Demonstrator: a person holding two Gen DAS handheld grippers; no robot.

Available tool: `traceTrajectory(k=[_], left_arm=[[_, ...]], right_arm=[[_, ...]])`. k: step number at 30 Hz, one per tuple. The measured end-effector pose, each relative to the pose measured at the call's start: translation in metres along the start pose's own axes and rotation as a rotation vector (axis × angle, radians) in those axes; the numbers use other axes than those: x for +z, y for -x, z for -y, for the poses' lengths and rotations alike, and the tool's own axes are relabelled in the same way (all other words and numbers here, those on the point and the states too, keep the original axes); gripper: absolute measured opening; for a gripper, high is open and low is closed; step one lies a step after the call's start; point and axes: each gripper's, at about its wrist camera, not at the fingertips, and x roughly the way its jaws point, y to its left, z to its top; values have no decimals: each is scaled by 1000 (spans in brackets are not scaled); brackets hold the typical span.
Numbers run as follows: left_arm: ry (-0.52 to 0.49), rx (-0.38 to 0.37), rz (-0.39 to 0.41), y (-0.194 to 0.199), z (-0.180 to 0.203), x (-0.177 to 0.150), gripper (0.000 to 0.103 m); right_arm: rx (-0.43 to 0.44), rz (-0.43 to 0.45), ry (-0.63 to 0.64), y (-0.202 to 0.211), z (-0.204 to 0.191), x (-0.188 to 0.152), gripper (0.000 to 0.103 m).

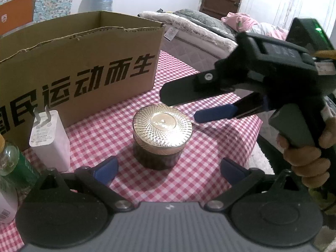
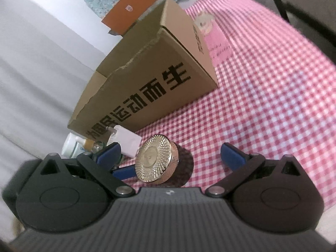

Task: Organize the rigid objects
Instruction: 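Position the right gripper fingers around the gold-lidded jar, then close the right gripper on the gold lid of the jar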

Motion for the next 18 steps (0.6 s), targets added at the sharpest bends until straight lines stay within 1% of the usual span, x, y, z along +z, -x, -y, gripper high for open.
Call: traceTrajectory(k=[5, 10, 15, 17, 18], left_arm=[[17, -13, 5, 2, -3, 0, 103], [7, 6, 4, 3, 0, 1, 101], [-37, 49, 30, 2, 7, 5, 95], [-47, 65, 39, 1, 8, 8, 92], [-50, 75, 43, 1, 9, 10, 88]], right_arm=[[-59, 66, 113, 10, -14, -4, 102], [-91, 84, 165, 12, -20, -8, 99], [-86, 79, 165, 13, -18, -10, 90], [-85, 76, 159, 13, -17, -12, 82], [-82, 74, 154, 13, -16, -12, 80]])
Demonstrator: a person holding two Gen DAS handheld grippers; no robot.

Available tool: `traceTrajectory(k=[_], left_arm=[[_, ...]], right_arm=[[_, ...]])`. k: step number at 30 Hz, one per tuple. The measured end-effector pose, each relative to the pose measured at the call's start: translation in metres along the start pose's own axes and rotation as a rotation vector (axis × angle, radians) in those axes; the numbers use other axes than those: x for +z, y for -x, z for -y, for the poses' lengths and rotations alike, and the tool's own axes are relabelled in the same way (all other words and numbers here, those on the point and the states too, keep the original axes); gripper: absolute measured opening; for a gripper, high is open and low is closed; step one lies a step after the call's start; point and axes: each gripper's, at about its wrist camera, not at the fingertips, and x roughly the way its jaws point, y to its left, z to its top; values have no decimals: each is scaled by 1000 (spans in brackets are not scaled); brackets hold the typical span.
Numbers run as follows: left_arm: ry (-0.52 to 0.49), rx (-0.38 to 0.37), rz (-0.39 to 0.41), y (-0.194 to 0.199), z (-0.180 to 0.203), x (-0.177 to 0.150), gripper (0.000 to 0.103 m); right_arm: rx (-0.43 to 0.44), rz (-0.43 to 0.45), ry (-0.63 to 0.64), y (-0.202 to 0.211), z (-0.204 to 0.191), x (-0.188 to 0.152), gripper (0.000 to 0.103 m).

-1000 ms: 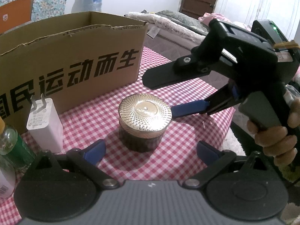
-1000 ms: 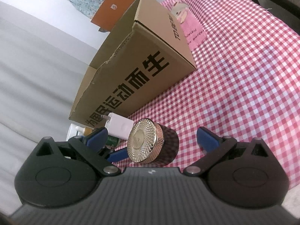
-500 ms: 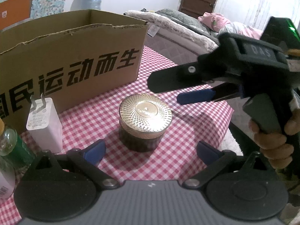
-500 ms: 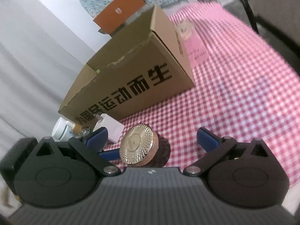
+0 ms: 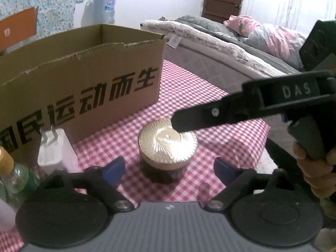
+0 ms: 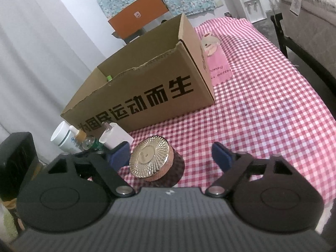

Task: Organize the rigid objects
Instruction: 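Close the right gripper on the gold lid of the jar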

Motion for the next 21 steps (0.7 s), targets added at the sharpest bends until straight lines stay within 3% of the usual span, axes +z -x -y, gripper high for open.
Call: traceTrajectory(k=[4, 10, 21], left_arm=[[-5, 21, 2, -4, -1, 5, 73], [-20, 23, 7, -7, 0, 8, 60], [-37, 29, 15, -11, 3, 10, 58]], right_arm=[[18, -14, -27, -3, 3, -1, 67], [58, -45, -74, -12, 6, -1, 51], [109, -71, -147, -18, 16, -2, 41]])
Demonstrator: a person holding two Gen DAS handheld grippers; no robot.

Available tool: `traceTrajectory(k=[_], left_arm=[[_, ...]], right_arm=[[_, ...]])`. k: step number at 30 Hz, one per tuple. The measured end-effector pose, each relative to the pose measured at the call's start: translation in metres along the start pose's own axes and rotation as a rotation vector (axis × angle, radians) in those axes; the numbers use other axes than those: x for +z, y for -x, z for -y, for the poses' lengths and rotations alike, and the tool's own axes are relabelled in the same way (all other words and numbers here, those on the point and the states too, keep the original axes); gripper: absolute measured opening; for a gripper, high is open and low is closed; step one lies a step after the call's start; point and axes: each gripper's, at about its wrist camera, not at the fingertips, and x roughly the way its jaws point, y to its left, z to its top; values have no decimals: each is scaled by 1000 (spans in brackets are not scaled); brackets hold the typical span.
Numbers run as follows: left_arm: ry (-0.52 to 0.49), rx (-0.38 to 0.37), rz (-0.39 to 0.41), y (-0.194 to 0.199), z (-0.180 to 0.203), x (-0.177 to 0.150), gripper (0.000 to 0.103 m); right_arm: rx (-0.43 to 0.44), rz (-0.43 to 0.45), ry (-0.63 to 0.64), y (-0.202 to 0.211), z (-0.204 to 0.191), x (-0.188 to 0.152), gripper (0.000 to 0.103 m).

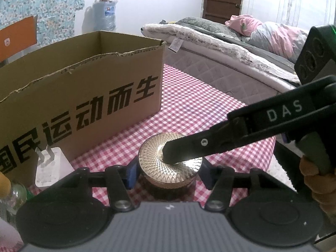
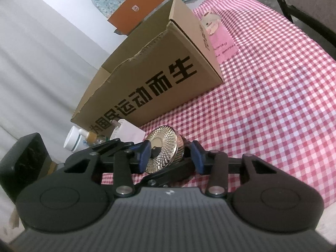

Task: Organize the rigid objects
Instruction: 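Close the right gripper on the gold lid of the jar, then lift the jar and carry it over the box with the right gripper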

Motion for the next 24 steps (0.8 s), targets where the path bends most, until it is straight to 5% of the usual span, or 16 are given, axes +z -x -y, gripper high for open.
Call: traceTrajectory(k=[24], left_arm=[[2, 16, 79, 32, 11, 15, 57]], right_arm=[[-20, 53, 71, 29, -29, 3, 40]])
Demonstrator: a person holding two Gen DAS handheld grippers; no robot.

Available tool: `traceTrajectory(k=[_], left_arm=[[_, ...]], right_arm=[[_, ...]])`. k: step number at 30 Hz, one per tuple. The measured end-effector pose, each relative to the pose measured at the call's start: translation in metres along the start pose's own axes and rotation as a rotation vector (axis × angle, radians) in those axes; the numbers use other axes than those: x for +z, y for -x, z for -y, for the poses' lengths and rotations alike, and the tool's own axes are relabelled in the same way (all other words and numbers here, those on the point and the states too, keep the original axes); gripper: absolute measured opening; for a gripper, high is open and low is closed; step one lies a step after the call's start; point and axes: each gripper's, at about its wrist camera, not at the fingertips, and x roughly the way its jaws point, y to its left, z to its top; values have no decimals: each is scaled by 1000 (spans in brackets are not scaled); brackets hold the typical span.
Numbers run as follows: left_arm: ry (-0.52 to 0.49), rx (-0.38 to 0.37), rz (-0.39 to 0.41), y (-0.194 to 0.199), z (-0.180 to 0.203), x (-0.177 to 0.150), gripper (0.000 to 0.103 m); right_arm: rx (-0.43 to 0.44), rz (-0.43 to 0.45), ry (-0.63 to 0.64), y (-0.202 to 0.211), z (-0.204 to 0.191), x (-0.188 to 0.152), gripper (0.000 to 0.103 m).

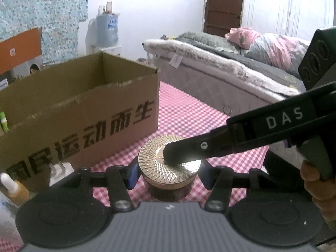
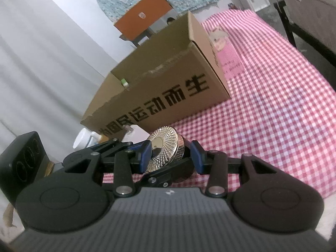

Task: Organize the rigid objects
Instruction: 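Lift the jar and carry it over the box with the right gripper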

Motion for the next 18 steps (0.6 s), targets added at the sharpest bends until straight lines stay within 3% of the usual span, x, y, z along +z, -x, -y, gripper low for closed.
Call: traceTrajectory(k=[8, 14, 18], left_arm=[[-1, 42, 89, 32, -7, 33, 57], [1, 106, 135, 50, -27, 82, 57], [37, 136, 123, 49, -54, 116, 57]], right_arm=[[31, 65, 100, 21, -36, 26, 40], [84, 93, 187, 23, -71, 77, 41], [112, 71, 238, 6, -91, 120, 42]])
